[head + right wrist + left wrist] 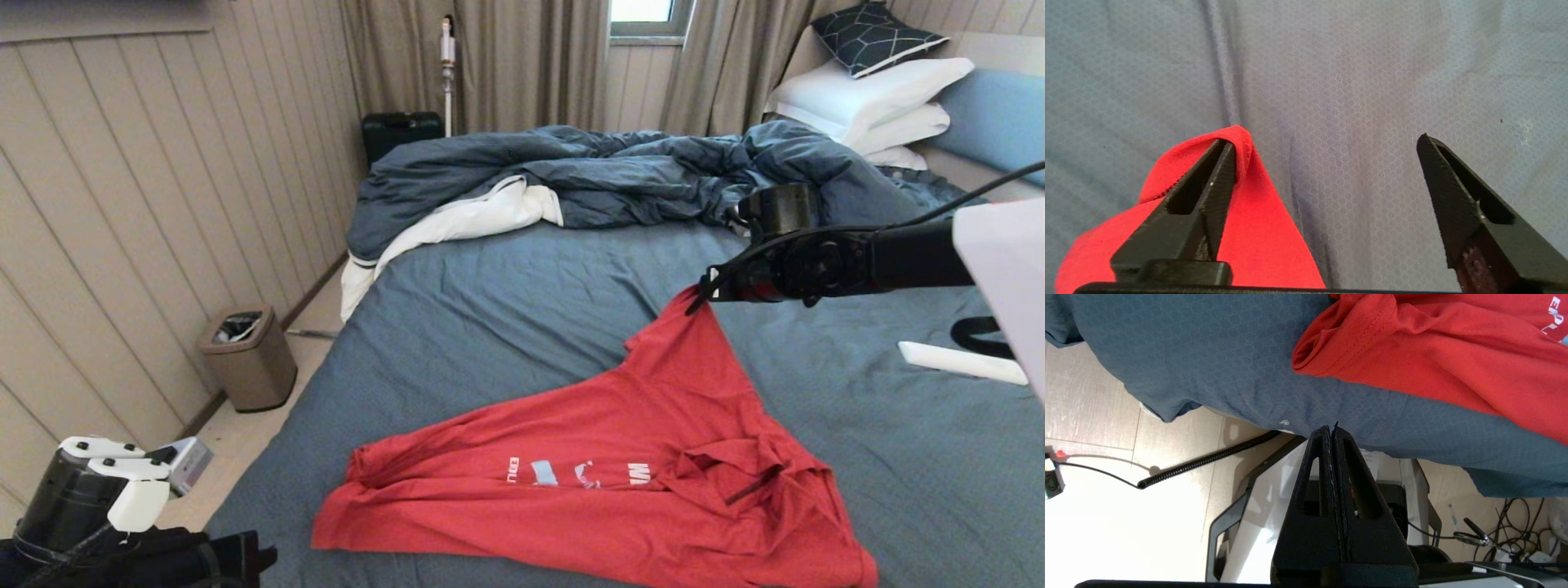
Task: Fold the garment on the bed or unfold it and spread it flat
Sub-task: Unford the red T-shirt
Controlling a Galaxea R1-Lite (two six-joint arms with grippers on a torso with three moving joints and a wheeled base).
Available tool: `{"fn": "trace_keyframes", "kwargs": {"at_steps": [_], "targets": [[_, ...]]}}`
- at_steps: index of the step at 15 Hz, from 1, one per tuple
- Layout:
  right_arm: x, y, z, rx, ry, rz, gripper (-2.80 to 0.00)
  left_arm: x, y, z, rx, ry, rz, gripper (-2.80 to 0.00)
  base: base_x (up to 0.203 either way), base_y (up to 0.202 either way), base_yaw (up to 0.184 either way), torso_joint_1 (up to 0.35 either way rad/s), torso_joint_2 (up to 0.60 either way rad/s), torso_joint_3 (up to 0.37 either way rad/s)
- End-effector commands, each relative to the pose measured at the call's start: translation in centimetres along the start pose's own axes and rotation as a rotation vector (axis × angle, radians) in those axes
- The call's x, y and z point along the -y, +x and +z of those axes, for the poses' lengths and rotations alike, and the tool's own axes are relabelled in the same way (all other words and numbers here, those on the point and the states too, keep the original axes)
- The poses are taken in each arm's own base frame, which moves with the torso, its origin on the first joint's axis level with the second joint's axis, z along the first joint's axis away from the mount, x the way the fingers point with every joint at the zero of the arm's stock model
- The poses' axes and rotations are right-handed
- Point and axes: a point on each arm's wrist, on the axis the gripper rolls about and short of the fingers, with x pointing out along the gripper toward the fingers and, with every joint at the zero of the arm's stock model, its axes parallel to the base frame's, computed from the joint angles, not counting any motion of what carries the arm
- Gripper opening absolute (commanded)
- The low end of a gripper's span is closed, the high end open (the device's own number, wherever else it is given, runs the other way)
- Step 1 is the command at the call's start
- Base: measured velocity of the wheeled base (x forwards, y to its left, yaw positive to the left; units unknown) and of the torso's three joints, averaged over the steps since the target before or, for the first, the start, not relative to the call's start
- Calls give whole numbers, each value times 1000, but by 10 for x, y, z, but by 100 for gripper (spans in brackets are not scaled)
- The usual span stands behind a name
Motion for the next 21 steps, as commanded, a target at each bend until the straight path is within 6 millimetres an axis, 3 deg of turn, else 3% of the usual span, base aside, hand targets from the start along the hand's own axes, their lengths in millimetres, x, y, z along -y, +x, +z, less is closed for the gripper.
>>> {"fn": "trace_keyframes", "kwargs": {"at_steps": [1, 5, 11, 17, 19, 21], "targets": [[4, 1, 1, 2, 5, -11, 0, 0, 0, 0, 2, -5, -1, -280, 0, 0, 0, 0, 0, 0], [18, 7, 4, 36, 34, -41, 0, 0, 0, -1, 0, 0, -4, -280, 0, 0, 0, 0, 0, 0], [13, 19, -2, 49, 35, -38, 0, 1, 1, -3, 30, 7, -26, -280, 0, 0, 0, 0, 0, 0], [19, 16, 1, 57, 40, -46, 0, 1, 0, -2, 32, 7, -27, -280, 0, 0, 0, 0, 0, 0], [15, 15, 1, 55, 68, -21, 0, 1, 0, -2, 32, 7, -27, -280, 0, 0, 0, 0, 0, 0], [7, 13, 0, 30, 154, 112, 0, 1, 1, -3, 31, 7, -26, -280, 0, 0, 0, 0, 0, 0]]}}
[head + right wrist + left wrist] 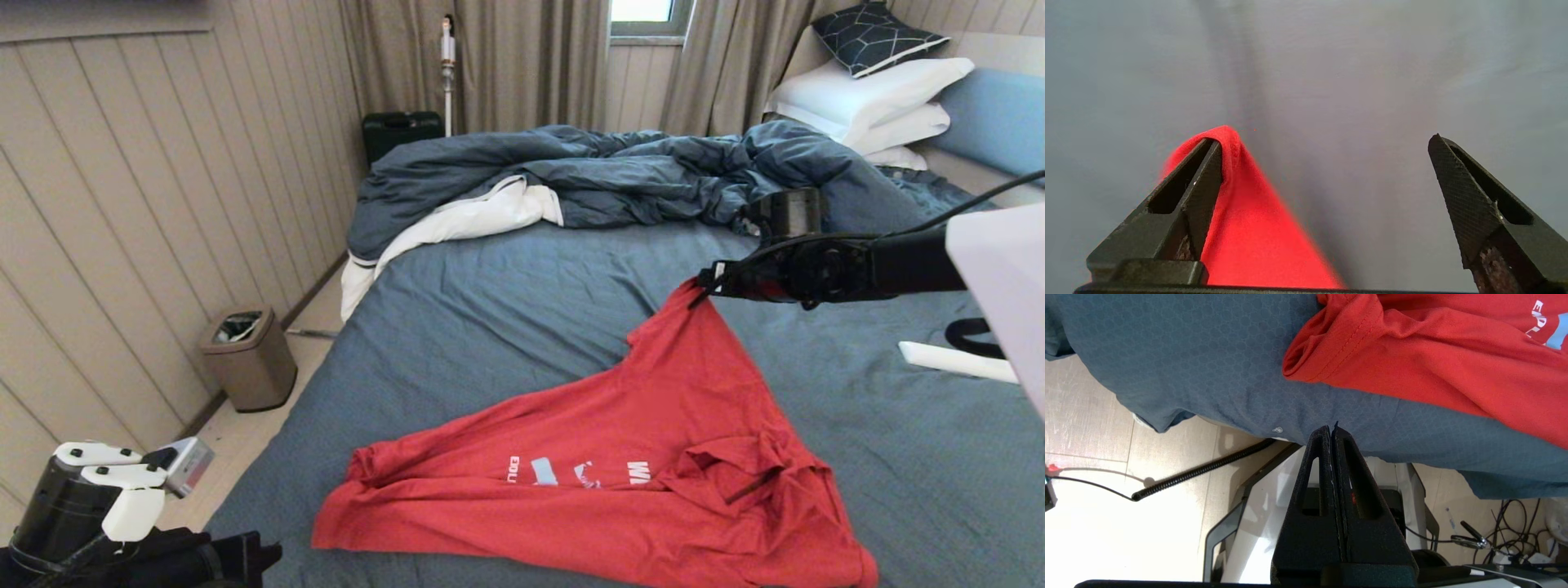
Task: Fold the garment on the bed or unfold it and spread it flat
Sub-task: Unford the red T-shirt
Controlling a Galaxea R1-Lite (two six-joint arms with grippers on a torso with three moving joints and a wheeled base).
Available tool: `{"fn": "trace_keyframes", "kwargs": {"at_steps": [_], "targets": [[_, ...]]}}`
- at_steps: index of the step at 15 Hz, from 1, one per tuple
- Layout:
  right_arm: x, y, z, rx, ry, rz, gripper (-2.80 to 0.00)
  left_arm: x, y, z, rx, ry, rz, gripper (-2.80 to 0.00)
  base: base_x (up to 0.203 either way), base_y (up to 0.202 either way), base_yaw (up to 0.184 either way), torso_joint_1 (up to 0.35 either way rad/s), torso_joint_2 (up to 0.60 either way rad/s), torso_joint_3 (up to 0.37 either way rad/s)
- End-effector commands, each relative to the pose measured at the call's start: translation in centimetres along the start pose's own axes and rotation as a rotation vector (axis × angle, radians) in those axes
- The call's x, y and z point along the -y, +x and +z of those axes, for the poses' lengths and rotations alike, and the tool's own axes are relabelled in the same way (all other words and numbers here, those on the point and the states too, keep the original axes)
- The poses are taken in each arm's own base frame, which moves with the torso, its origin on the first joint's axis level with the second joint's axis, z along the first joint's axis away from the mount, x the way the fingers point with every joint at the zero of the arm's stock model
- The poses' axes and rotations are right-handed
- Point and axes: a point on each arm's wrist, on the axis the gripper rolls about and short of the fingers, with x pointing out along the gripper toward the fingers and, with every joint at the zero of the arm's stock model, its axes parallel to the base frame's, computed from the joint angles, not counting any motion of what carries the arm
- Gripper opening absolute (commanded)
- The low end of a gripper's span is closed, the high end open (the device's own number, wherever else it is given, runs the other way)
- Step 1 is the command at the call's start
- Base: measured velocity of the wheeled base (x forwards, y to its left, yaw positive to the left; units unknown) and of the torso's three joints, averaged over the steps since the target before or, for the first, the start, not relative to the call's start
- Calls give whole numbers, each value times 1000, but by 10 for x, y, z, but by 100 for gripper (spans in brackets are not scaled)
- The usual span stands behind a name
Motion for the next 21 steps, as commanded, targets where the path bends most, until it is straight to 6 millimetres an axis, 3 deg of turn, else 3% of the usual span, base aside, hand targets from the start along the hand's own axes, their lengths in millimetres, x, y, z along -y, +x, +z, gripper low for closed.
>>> {"fn": "trace_keyframes", "kwargs": {"at_steps": [1, 6, 12, 17, 21], "targets": [[-7, -3, -2, -31, 58, 96, 0, 0, 0, 0, 1, -3, 0, -280, 0, 0, 0, 0, 0, 0], [-2, 1, -8, -85, 122, 115, 0, 0, 1, 0, 10, -4, -5, -280, 0, 0, 0, 0, 0, 0], [-3, -9, -11, -168, 169, 216, 0, 0, 1, 0, 8, -4, -5, -280, 0, 0, 0, 0, 0, 0], [-1, -19, 0, -144, 206, 236, 0, 0, 1, 0, 4, -4, -4, -280, 0, 0, 0, 0, 0, 0], [5, -17, -4, -164, 247, 225, 0, 0, 1, 0, 6, -4, -4, -280, 0, 0, 0, 0, 0, 0]]}}
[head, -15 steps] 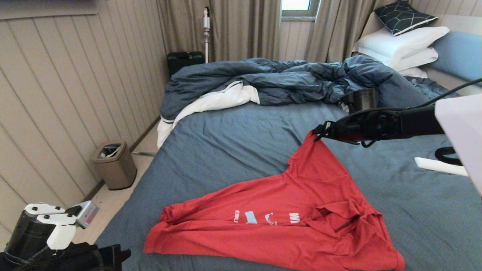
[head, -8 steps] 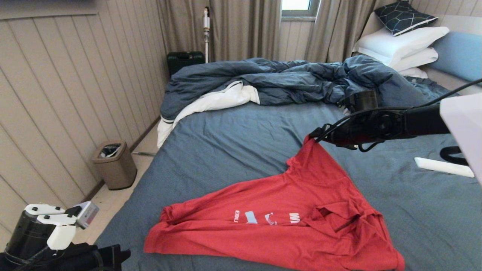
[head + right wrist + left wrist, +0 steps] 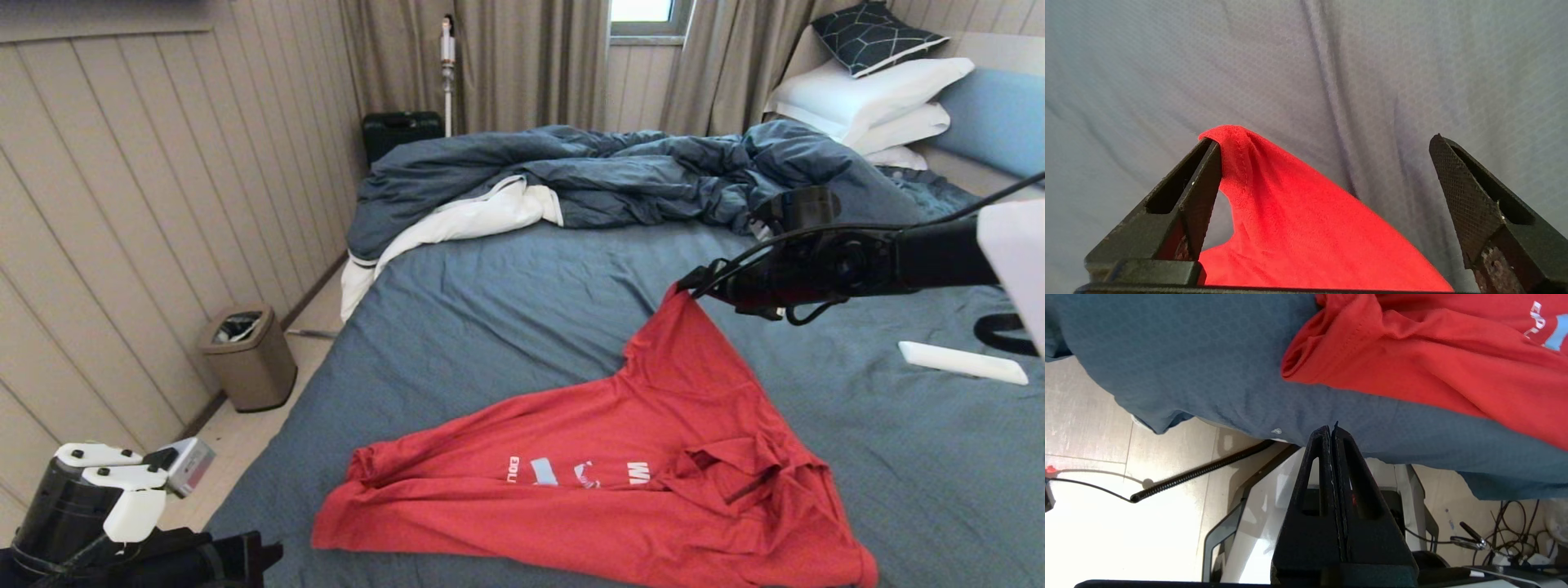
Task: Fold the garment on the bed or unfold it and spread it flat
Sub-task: Unford the red T-shirt
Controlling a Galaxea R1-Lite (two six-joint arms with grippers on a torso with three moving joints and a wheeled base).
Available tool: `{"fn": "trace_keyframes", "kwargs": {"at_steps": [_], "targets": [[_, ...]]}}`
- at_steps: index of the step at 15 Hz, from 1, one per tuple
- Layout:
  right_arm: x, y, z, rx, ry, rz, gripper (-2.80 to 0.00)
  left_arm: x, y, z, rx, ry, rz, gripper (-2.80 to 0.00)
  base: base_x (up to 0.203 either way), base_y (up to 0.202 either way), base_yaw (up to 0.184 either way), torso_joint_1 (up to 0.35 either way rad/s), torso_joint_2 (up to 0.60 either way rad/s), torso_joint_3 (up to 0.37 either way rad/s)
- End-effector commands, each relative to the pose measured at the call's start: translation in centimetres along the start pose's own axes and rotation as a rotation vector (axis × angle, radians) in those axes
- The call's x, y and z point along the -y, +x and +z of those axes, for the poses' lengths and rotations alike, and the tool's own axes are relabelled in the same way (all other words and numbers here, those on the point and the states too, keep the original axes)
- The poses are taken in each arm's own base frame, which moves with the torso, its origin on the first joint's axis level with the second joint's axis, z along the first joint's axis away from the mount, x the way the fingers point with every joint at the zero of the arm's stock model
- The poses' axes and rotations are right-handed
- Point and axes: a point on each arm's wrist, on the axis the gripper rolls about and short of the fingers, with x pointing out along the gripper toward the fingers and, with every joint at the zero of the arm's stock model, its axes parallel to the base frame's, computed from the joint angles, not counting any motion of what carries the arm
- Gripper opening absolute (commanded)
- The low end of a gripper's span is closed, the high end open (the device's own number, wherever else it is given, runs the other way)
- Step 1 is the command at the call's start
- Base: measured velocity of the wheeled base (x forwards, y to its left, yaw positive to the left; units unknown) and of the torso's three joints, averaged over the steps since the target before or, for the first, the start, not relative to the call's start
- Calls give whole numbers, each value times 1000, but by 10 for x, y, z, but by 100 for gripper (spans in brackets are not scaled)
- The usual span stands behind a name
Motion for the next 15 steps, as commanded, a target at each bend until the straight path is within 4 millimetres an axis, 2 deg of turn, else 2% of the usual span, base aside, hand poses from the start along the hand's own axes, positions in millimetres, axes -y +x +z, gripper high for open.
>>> {"fn": "trace_keyframes", "kwargs": {"at_steps": [1, 4, 7, 11, 13, 15], "targets": [[1, -1, 0, -7, 17, 10, 0, 0, 0, 0, 2, -4, -1, -280, 0, 0, 0, 0, 0, 0], [7, -11, 4, -102, 113, 171, 0, 0, 0, 0, 2, -4, 0, -280, 0, 0, 0, 0, 0, 0], [17, -11, 3, -163, 193, 135, 0, 0, 1, 0, -1, -3, 0, -280, 0, 0, 0, 0, 0, 0], [25, -8, 1, -176, 210, 101, 0, 0, 1, 0, -3, -4, 2, -280, 0, 0, 0, 0, 0, 0], [31, -5, -2, -143, 203, -1, 0, 0, 1, 0, -5, -3, 3, -280, 0, 0, 0, 0, 0, 0], [12, -4, -15, -205, 175, 70, 0, 0, 1, 0, -2, -3, 1, -280, 0, 0, 0, 0, 0, 0]]}}
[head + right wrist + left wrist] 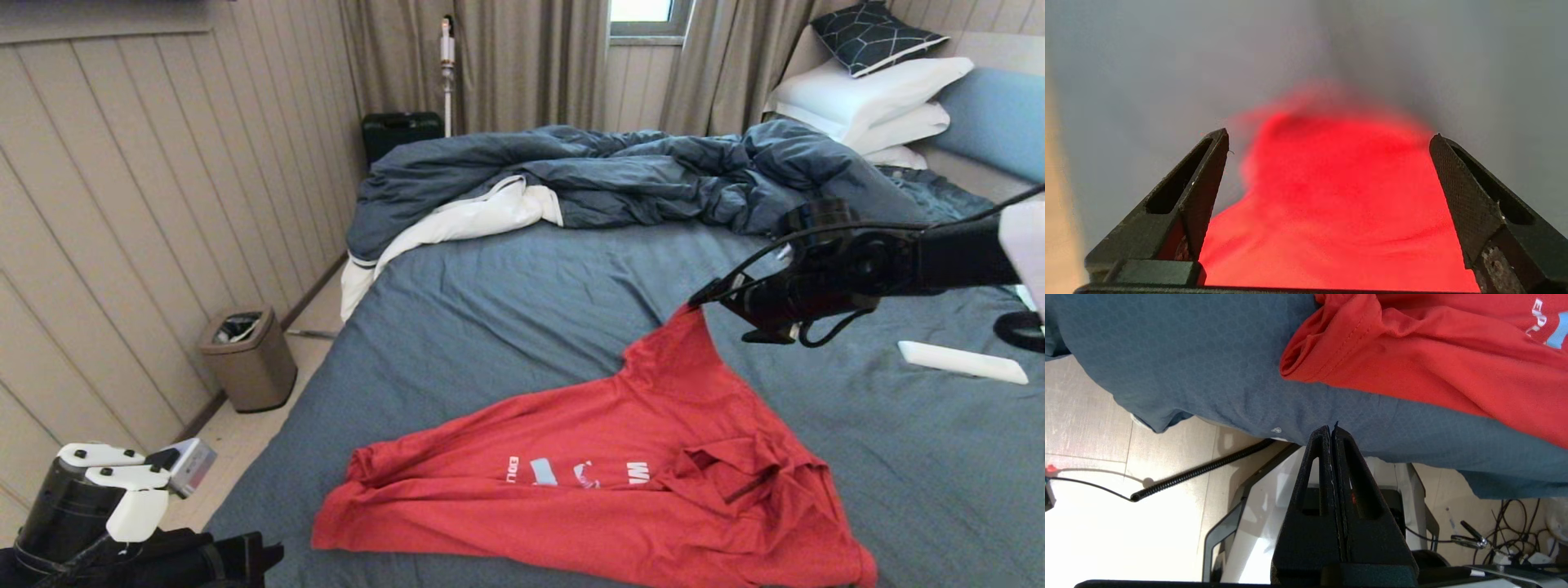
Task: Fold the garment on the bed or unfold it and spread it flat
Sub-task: Unford the red T-shirt
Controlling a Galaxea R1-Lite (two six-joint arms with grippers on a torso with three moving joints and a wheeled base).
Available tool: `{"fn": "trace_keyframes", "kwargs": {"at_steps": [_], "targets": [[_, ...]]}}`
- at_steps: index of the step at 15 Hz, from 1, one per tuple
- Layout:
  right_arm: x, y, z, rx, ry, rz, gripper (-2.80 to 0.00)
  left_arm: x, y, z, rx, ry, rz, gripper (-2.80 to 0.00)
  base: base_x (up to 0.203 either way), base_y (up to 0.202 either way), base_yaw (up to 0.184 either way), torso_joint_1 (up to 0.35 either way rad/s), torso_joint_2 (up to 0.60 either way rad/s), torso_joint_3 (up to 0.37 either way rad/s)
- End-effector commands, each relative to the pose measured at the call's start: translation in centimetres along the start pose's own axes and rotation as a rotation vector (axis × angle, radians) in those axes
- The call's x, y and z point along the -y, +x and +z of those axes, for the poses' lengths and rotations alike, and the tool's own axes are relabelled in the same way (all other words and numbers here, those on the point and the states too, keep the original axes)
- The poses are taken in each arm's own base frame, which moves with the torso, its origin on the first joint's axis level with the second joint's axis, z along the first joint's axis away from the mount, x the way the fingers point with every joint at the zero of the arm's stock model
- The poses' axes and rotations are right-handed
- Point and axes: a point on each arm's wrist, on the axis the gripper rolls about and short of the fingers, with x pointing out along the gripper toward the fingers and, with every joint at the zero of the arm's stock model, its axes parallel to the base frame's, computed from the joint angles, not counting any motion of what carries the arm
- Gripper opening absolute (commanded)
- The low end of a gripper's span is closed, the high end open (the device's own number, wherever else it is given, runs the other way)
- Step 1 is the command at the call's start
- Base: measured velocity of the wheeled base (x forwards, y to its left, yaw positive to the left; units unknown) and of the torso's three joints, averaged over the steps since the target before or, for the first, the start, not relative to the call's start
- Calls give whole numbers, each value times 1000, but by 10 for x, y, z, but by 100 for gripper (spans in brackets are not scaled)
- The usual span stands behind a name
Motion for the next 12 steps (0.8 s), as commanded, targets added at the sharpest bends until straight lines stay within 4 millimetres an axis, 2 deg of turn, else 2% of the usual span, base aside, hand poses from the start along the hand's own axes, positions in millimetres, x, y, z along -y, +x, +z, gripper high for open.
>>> {"fn": "trace_keyframes", "kwargs": {"at_steps": [1, 3, 6, 12], "targets": [[-9, -1, -6, -59, 0, 87, 0, 0, 0, 0, 2, -3, -1, -280, 0, 0, 0, 0, 0, 0], [-7, -7, -2, -97, 64, 164, 0, -1, 0, -1, 0, -3, 1, -280, 0, 0, 0, 0, 0, 0], [4, -14, 5, -72, 84, 148, 0, 0, 0, -2, 7, 2, -7, -280, 0, 0, 0, 0, 0, 0], [-6, -69, -5, -30, -4, 169, 0, 0, -4, 5, 79, -10, 2, -280, 0, 0, 0, 0, 0, 0]]}}
